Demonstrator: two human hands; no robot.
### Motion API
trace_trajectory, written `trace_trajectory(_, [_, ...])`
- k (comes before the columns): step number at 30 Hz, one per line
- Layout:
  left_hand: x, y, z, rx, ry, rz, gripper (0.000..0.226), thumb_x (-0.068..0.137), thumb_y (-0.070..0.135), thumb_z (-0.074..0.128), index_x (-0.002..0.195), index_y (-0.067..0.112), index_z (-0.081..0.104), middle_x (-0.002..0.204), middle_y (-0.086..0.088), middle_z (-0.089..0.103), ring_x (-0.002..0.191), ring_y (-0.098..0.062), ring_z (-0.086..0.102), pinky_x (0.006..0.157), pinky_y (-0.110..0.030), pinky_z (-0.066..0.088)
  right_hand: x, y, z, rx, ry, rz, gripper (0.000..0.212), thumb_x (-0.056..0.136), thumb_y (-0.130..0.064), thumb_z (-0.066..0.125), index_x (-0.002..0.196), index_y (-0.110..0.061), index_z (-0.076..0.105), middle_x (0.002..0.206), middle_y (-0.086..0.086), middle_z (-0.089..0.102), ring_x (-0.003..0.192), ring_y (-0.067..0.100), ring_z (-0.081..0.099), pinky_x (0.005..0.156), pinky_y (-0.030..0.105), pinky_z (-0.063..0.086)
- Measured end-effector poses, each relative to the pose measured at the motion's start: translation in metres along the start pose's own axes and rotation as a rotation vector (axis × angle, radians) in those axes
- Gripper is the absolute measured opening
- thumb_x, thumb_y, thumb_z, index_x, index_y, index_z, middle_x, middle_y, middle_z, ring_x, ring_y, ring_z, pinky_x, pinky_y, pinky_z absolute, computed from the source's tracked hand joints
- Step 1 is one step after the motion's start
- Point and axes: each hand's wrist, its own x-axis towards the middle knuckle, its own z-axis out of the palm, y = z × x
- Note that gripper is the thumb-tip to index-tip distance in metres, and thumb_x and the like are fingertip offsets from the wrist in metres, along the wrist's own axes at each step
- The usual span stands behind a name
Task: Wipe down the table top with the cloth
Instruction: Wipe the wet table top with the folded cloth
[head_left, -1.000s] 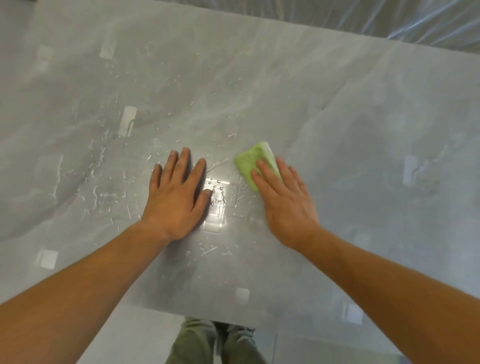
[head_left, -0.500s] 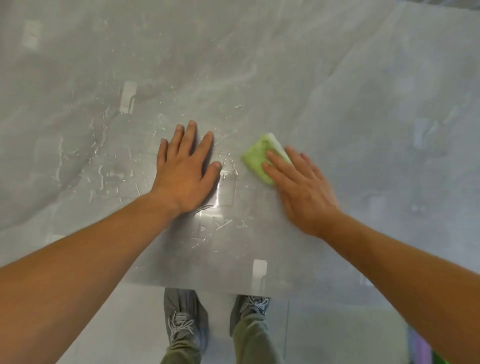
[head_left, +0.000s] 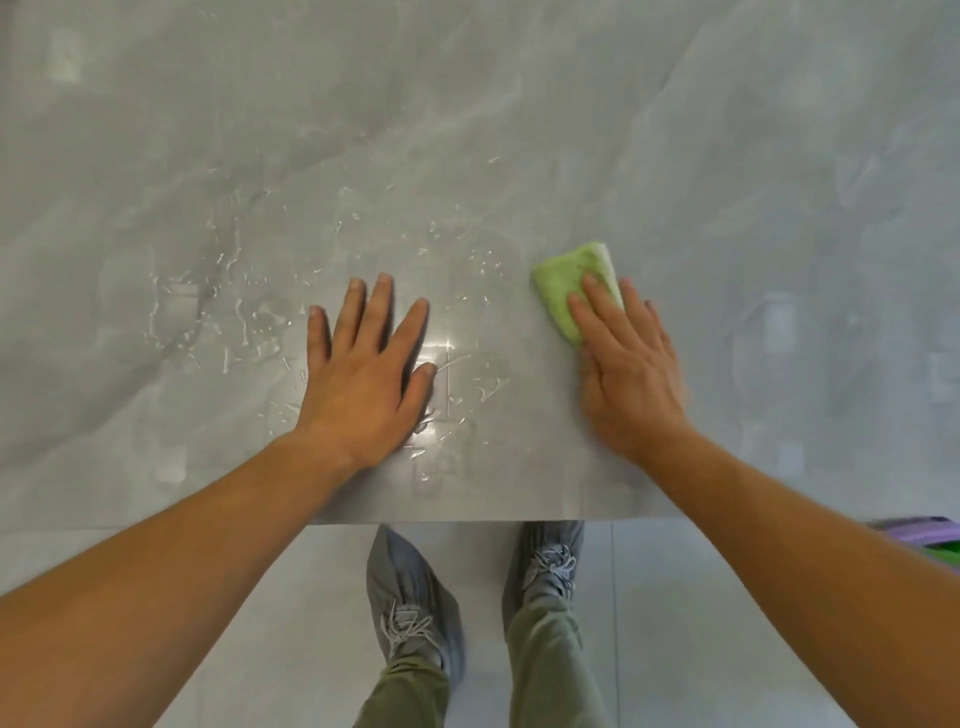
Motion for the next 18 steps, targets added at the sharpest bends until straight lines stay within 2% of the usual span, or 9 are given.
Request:
trace_trajectory(2, [0.002,0.000,0.001,-0.008,0.007,-0.006,0.067,0.096,0.057,0.011,0.158,0.032,0.006,0.166,-0.005,-0.013,0.151,-0.027,-0.019,0.118,-0.054,-0.014,-0.001,-0.028,0.006,0.049,0.060,0.238,0.062,0.091,-0.012,0.044,0.152,-0.022,0.037,0.163,-0.002,0.026,0.151,0.034,0.017,0.123,0.049,0.013])
trace_trajectory(3, [0.002,0.001,0.000,-0.018,0.010,-0.010,0.067,0.097,0.057,0.013,0.158,0.032,0.007,0.166,-0.005,-0.012,0.151,-0.027,-0.018,0.118,-0.054,-0.014,-0.009,-0.045,0.012,0.042,0.059,0.276,0.065,0.091,-0.011,0.046,0.153,-0.022,0.034,0.164,-0.002,0.022,0.152,0.035,0.014,0.123,0.048,0.012])
trace_trajectory(4, [0.002,0.002,0.000,-0.029,0.011,-0.012,0.066,0.098,0.057,0.015,0.158,0.032,0.007,0.166,-0.004,-0.012,0.151,-0.027,-0.018,0.118,-0.054,-0.013,-0.022,-0.059,0.018,0.020,0.042,0.233,0.068,0.089,-0.009,0.049,0.154,-0.021,0.033,0.165,-0.002,0.020,0.152,0.035,0.013,0.123,0.049,0.013])
trace_trajectory(8, [0.000,-0.003,-0.002,-0.062,0.003,0.011,0.063,0.101,0.053,0.023,0.158,0.029,0.011,0.167,-0.005,-0.011,0.152,-0.026,-0.016,0.119,-0.054,-0.011,-0.065,-0.057,0.023,-0.017,-0.089,-0.230,0.061,0.090,-0.011,0.051,0.150,-0.019,0.042,0.161,0.000,0.030,0.151,0.034,0.020,0.121,0.052,0.020])
trace_trajectory(10, [-0.006,-0.007,-0.003,-0.068,0.034,0.026,0.064,0.101,0.052,0.024,0.158,0.025,0.013,0.167,-0.007,-0.009,0.152,-0.025,-0.015,0.120,-0.054,-0.011,-0.060,-0.033,0.016,-0.035,-0.091,-0.280,0.059,0.090,-0.010,0.048,0.148,-0.020,0.045,0.159,0.001,0.035,0.148,0.036,0.026,0.119,0.054,0.026])
trace_trajectory(12, [-0.018,-0.010,-0.003,-0.073,0.060,0.015,0.063,0.102,0.050,0.026,0.158,0.024,0.013,0.166,-0.008,-0.009,0.152,-0.024,-0.017,0.119,-0.053,-0.013,-0.054,-0.017,0.010,-0.020,-0.027,-0.091,0.059,0.090,-0.009,0.047,0.148,-0.022,0.043,0.159,0.002,0.035,0.147,0.038,0.028,0.117,0.056,0.028])
trace_trajectory(15, [-0.043,-0.014,0.002,-0.080,0.085,-0.015,0.061,0.102,0.050,0.026,0.157,0.026,0.016,0.166,-0.010,-0.009,0.152,-0.025,-0.016,0.119,-0.053,-0.014,-0.055,-0.037,0.009,0.042,0.055,0.301,0.060,0.094,-0.010,0.042,0.152,-0.023,0.037,0.163,-0.001,0.026,0.151,0.035,0.017,0.121,0.052,0.018])
trace_trajectory(16, [-0.049,-0.017,0.005,-0.076,0.086,-0.024,0.060,0.102,0.050,0.026,0.156,0.026,0.017,0.166,-0.010,-0.008,0.152,-0.026,-0.015,0.119,-0.054,-0.013,-0.059,-0.054,0.014,0.034,0.072,0.336,0.062,0.091,-0.011,0.041,0.152,-0.023,0.036,0.163,-0.001,0.025,0.151,0.036,0.017,0.121,0.051,0.018])
trace_trajectory(18, [-0.059,-0.022,0.014,-0.065,0.081,-0.044,0.059,0.101,0.050,0.024,0.155,0.026,0.020,0.166,-0.012,-0.003,0.152,-0.027,-0.011,0.119,-0.056,-0.010,-0.076,-0.090,0.029,0.002,0.053,0.187,0.067,0.084,-0.011,0.043,0.151,-0.021,0.038,0.162,0.002,0.029,0.148,0.040,0.022,0.120,0.053,0.022])
